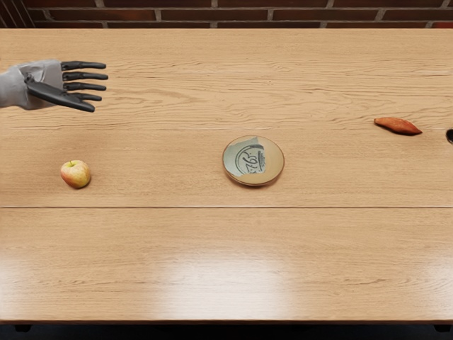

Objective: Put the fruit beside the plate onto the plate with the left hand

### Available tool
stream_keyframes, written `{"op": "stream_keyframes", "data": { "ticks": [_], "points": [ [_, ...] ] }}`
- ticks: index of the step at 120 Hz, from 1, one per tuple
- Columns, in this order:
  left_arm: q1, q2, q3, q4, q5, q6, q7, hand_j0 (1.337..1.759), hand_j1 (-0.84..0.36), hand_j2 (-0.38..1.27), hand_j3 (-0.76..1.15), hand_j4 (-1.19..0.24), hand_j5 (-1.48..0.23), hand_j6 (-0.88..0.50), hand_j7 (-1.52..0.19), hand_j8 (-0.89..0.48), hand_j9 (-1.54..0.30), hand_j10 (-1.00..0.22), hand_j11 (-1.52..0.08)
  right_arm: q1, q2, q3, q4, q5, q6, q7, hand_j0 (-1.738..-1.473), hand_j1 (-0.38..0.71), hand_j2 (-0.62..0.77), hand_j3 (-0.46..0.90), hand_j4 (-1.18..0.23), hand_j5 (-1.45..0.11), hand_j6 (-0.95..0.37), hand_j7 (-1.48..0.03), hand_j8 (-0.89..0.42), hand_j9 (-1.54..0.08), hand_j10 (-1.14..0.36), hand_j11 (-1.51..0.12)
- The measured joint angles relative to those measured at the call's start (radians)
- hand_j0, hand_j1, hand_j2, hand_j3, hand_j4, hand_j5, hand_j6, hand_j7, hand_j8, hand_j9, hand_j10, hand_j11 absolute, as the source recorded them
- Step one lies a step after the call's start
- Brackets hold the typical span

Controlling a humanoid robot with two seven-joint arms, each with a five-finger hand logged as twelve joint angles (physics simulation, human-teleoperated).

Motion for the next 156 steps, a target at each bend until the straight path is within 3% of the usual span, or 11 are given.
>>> {"op": "stream_keyframes", "data": {
  "ticks": [29, 38, 57, 74, 84, 94, 104, 114, 123, 133, 156],
  "points": [
    [-0.006, 0.009, 0.0, -0.001, 0.003, 0.0, 0.01, 1.658, 0.05, 0.05, 0.0, -0.25, -0.32, -0.25, -0.32, -0.25, -0.32, -0.25, -0.32, -0.005, 0.0, -0.001, -0.001, 0.0, -0.006, 0.002, -1.658, -0.31, -0.01, 0.0, -0.03, -0.05, -0.03, -0.05, -0.03, -0.05, -0.03, -0.05],
    [-0.012, 0.012, -0.002, -0.001, 0.003, 0.0, 0.071, 1.658, 0.05, 0.05, 0.0, -0.25, -0.32, -0.25, -0.32, -0.25, -0.32, -0.25, -0.32, -0.005, 0.0, -0.001, -0.001, 0.0, -0.006, 0.0, -1.658, -0.31, -0.01, 0.0, -0.03, -0.05, -0.03, -0.05, -0.03, -0.05, -0.03, -0.05],
    [-0.096, 0.034, -0.006, -0.023, 0.031, 0.0, 0.254, 1.658, 0.05, 0.05, 0.0, -0.25, -0.32, -0.25, -0.32, -0.25, -0.32, -0.25, -0.32, -0.005, 0.0, -0.001, -0.001, 0.0, -0.006, -0.002, -1.658, -0.31, -0.01, 0.0, -0.03, -0.05, -0.03, -0.05, -0.03, -0.05, -0.03, -0.05],
    [-0.17, 0.201, 0.007, -0.289, 0.154, 0.0, 0.309, 1.658, 0.05, 0.05, 0.0, -0.25, -0.32, -0.25, -0.32, -0.25, -0.32, -0.25, -0.32, -0.005, 0.0, -0.001, -0.001, 0.0, -0.006, -0.002, -1.658, -0.31, -0.01, 0.0, -0.03, -0.05, -0.03, -0.05, -0.03, -0.05, -0.03, -0.05],
    [-0.403, 0.283, 0.153, -0.452, 0.206, 0.04, 0.315, 1.658, 0.05, 0.05, 0.0, -0.25, -0.32, -0.25, -0.32, -0.25, -0.32, -0.25, -0.32, -0.005, 0.0, -0.001, -0.001, 0.0, -0.006, -0.002, -1.658, -0.31, -0.01, 0.0, -0.03, -0.05, -0.03, -0.05, -0.03, -0.05, -0.03, -0.05],
    [-0.534, 0.308, 0.305, -0.589, 0.246, 0.146, 0.316, 1.658, 0.05, 0.05, 0.0, -0.25, -0.32, -0.25, -0.32, -0.25, -0.32, -0.25, -0.32, -0.005, 0.0, -0.001, -0.001, 0.0, -0.006, -0.002, -1.658, -0.31, -0.01, 0.0, -0.03, -0.05, -0.03, -0.05, -0.03, -0.05, -0.03, -0.05],
    [-0.679, 0.29, 0.473, -0.696, 0.285, 0.285, 0.313, 1.658, 0.05, 0.05, 0.0, -0.25, -0.32, -0.25, -0.32, -0.25, -0.32, -0.25, -0.32, -0.005, 0.0, -0.001, -0.001, 0.0, -0.006, -0.002, -1.658, -0.31, -0.01, 0.0, -0.03, -0.05, -0.03, -0.05, -0.03, -0.05, -0.03, -0.05],
    [-0.915, 0.198, 0.698, -0.773, 0.302, 0.426, 0.31, 1.658, 0.05, 0.05, 0.0, -0.25, -0.32, -0.25, -0.32, -0.25, -0.32, -0.25, -0.32, -0.005, 0.0, -0.001, -0.001, 0.0, -0.006, -0.002, -1.658, -0.31, -0.01, 0.0, -0.03, -0.05, -0.03, -0.05, -0.03, -0.05, -0.03, -0.05],
    [-0.983, 0.122, 0.87, -0.818, 0.309, 0.537, 0.31, 1.658, 0.05, 0.05, 0.0, -0.25, -0.32, -0.25, -0.32, -0.25, -0.32, -0.25, -0.32, -0.005, 0.0, -0.001, -0.001, 0.0, -0.006, -0.002, -1.658, -0.31, -0.01, 0.0, -0.03, -0.05, -0.03, -0.05, -0.03, -0.05, -0.03, -0.05],
    [-0.992, 0.007, 1.004, -0.845, 0.313, 0.668, 0.316, 1.658, 0.05, 0.05, 0.0, -0.25, -0.32, -0.25, -0.32, -0.25, -0.32, -0.25, -0.32, -0.005, 0.0, -0.001, -0.001, 0.0, -0.006, -0.002, -1.658, -0.31, -0.01, 0.0, -0.03, -0.05, -0.03, -0.05, -0.03, -0.05, -0.03, -0.05],
    [-1.02, -0.168, 1.147, -0.868, 0.316, 0.856, 0.39, 1.658, 0.05, 0.05, 0.0, -0.25, -0.32, -0.25, -0.32, -0.25, -0.32, -0.25, -0.32, -0.005, 0.0, -0.001, -0.001, 0.0, -0.006, -0.002, -1.658, -0.31, -0.01, 0.0, -0.03, -0.05, -0.03, -0.05, -0.03, -0.05, -0.03, -0.05]
  ]
}}
